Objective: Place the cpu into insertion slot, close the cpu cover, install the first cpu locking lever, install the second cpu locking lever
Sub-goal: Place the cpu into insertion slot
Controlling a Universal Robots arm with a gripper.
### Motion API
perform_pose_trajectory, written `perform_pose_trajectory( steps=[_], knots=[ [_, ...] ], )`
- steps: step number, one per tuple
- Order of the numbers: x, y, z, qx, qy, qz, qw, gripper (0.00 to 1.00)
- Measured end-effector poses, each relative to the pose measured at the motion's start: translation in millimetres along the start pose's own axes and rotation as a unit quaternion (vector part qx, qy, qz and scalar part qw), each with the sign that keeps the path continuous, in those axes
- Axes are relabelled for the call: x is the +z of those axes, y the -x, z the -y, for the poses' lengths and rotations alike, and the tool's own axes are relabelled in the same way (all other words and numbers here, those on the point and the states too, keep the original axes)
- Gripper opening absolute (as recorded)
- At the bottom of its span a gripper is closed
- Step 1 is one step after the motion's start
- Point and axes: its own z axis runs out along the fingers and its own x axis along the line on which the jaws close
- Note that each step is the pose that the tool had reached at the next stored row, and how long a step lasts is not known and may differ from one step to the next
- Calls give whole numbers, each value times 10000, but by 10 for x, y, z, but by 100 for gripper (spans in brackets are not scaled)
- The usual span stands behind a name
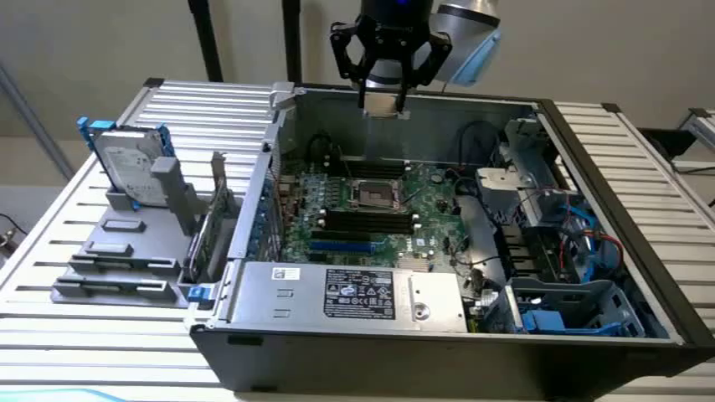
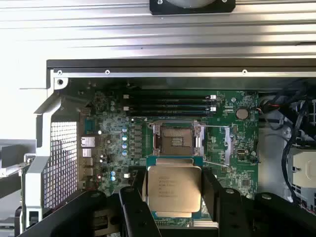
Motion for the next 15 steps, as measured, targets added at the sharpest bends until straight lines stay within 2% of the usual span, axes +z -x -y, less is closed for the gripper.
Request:
perform_pose_trajectory(
  steps=[15],
  knots=[
    [6,0,-7,0,-5,-1,10000,54]
  ],
)
